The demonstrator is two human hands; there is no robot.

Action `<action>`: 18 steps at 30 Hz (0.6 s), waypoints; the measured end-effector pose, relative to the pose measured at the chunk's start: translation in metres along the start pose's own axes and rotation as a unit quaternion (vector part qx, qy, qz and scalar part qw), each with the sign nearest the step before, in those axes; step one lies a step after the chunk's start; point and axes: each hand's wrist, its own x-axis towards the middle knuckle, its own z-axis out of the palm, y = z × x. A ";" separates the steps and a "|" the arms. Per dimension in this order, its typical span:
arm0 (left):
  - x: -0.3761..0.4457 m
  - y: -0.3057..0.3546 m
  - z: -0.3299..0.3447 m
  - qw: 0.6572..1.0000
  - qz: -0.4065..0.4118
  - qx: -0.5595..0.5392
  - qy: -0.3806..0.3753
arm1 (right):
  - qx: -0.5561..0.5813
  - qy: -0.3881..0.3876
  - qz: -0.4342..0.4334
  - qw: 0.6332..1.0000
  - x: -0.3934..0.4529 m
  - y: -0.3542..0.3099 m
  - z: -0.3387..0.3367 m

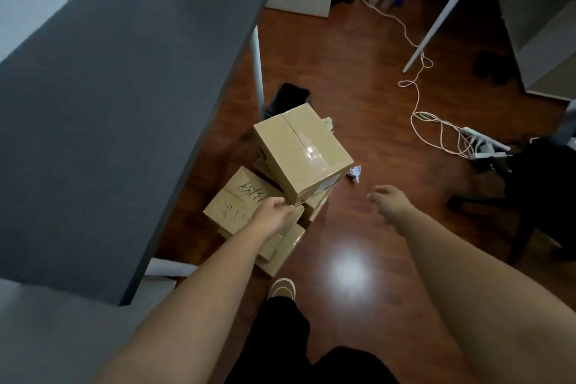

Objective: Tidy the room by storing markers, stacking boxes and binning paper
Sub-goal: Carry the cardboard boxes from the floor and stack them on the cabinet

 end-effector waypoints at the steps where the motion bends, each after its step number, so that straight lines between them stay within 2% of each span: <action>1: 0.012 0.005 -0.001 1.000 -0.009 0.012 -0.003 | -0.005 -0.003 0.004 1.000 0.014 -0.005 0.002; 8: 0.093 0.015 0.011 0.997 -0.062 0.046 -0.002 | -0.035 -0.026 0.040 0.998 0.108 -0.025 0.013; 12: 0.133 0.009 0.037 0.991 -0.127 0.050 -0.001 | -0.052 -0.057 0.034 0.996 0.168 -0.028 0.019; 15: 0.160 0.005 0.060 0.985 -0.170 0.008 0.024 | -0.032 -0.120 0.032 0.992 0.208 -0.026 0.025; 18: 0.189 0.006 0.089 0.967 -0.213 -0.103 0.092 | -0.028 -0.167 0.015 0.985 0.247 -0.021 0.038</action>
